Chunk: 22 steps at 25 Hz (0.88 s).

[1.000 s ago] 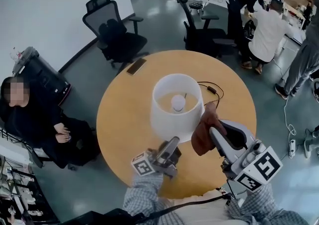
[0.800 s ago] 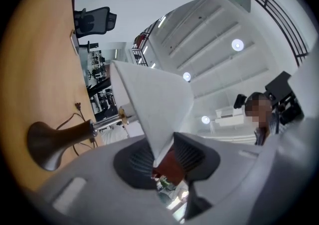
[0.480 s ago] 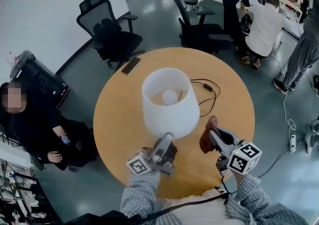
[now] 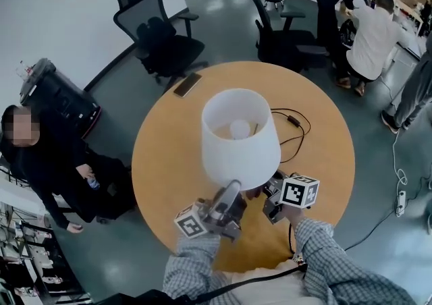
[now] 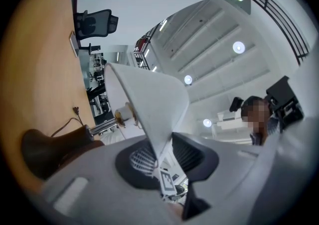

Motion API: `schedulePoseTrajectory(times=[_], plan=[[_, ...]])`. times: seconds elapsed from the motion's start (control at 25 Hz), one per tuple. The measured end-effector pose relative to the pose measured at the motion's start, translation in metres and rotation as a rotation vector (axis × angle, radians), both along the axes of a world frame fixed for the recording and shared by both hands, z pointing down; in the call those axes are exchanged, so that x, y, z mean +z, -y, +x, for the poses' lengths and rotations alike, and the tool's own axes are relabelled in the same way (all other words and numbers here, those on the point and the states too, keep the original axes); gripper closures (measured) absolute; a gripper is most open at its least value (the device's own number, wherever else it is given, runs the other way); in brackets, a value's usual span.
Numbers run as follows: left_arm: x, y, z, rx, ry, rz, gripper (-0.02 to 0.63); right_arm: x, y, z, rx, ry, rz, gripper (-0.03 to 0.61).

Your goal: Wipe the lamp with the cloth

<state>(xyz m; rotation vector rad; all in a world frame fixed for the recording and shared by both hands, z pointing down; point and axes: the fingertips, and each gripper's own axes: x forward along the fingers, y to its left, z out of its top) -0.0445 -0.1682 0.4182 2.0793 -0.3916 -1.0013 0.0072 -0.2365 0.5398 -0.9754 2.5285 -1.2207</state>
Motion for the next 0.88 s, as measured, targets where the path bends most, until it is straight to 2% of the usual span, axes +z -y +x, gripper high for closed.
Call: schedulePoseTrajectory(times=[0.08,0.16,0.32,0.44,0.56,0.76,0.88], plan=[[-0.003,0.000,0.000,-0.001,-0.001,0.005,0.531,0.004,0.009,-0.010,0.009,-0.002,-0.007,0.523],[-0.003,0.001,-0.003,-0.015,-0.008,-0.002,0.531,0.023,0.011,-0.013,0.021,-0.048,-0.046,0.523],[-0.005,0.001,-0.001,-0.009,-0.001,-0.002,0.532,0.083,0.005,-0.006,0.019,-0.227,-0.185,0.523],[-0.004,-0.001,0.004,0.009,0.026,0.002,0.532,0.098,0.005,0.000,0.037,-0.269,-0.268,0.523],[-0.003,-0.002,0.004,0.011,0.021,-0.001,0.532,0.074,0.007,-0.011,0.014,-0.177,-0.200,0.523],[0.001,-0.004,0.003,0.012,0.011,-0.009,0.531,0.002,0.010,-0.007,0.053,0.092,-0.019,0.523],[0.002,-0.006,0.004,0.016,0.018,-0.008,0.531,-0.017,0.013,-0.005,0.064,0.137,0.021,0.523]])
